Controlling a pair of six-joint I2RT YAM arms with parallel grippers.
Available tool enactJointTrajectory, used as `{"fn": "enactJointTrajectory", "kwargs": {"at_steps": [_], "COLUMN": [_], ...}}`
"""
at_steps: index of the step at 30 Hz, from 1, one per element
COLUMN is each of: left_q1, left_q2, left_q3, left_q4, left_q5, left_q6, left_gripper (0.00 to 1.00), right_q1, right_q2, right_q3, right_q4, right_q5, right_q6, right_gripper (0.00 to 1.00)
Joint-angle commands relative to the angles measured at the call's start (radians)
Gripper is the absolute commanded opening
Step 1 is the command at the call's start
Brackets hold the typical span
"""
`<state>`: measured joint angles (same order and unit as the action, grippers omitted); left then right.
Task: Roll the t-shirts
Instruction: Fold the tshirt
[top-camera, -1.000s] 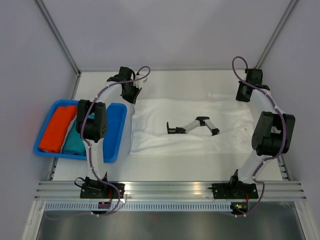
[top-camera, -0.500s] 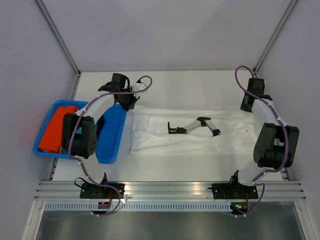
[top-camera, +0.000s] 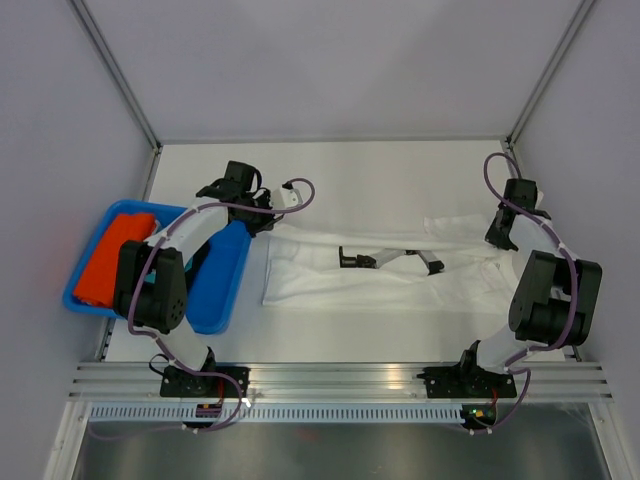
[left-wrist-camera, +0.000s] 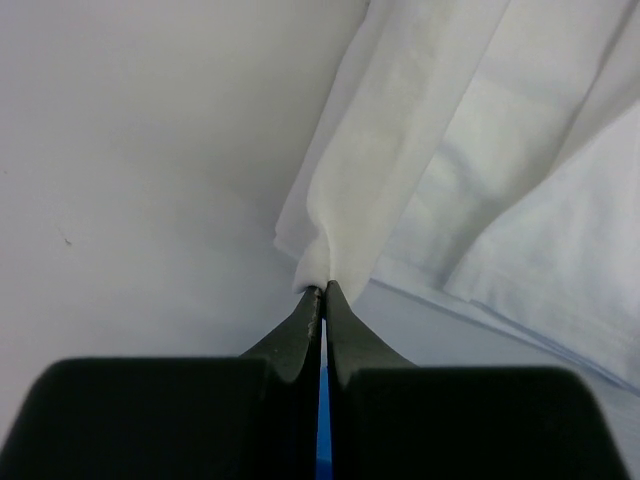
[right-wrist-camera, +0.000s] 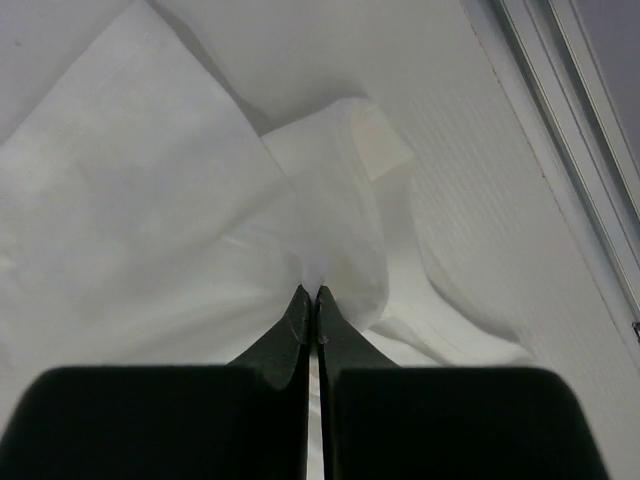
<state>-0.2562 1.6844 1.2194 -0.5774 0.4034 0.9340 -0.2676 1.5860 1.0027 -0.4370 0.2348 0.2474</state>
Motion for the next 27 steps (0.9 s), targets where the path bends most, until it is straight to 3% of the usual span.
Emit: {"fn": "enactJointTrajectory", "kwargs": {"at_steps": [1,6,11,12,13,15,16,18,22,27], "left_q1": [0.003,-0.011,-0.066,-0.069,-0.069,-0.069,-0.069,-0.069,-0.069,-0.069], "left_q2": [0.017,-0.025,-0.026,-0.026,-0.026,-0.026,-0.025,-0.022,0.003,0.084], "left_q3": [0.028,-0.001,-0.106,-0.113,-0.115,-0.097,-0.063,-0.009,0.075,0.199], "left_q4": [-0.032,-0.032,-0.033,-0.039,-0.048,-0.084,-0.135,-0.183,-0.219,-0.231], "left_q5": [0.043,0.094,-0.008,-0.012,-0.012,-0.005,0.009,0.024,-0.023,-0.029], "left_q6": [0.019,0.04,0.134,0.14,0.144,0.146,0.147,0.141,0.036,-0.11], "left_gripper": [0.02,0.02,0.06,0.16,0.23,0.44,0.46,0.52,0.52,0.56], "right_q1": [-0.019,-0.024,-0.027,-0.028,-0.028,-0.028,-0.028,-0.028,-0.03,-0.027], "right_q2": [-0.053,-0.084,-0.061,-0.058,-0.057,-0.054,-0.057,-0.078,-0.126,-0.055], "right_q3": [-0.001,-0.038,-0.079,-0.079,-0.075,-0.066,-0.053,-0.033,0.02,0.164], "right_q4": [0.046,0.049,0.052,0.052,0.05,0.037,0.034,0.023,0.012,-0.032], "right_q5": [-0.011,0.006,-0.002,-0.005,-0.009,-0.023,-0.023,-0.008,-0.021,-0.113], "right_q6": [0.033,0.046,0.053,0.059,0.064,0.067,0.07,0.069,0.04,-0.005], "right_gripper": [0.0,0.02,0.06,0.1,0.36,0.55,0.62,0.64,0.67,0.74]}}
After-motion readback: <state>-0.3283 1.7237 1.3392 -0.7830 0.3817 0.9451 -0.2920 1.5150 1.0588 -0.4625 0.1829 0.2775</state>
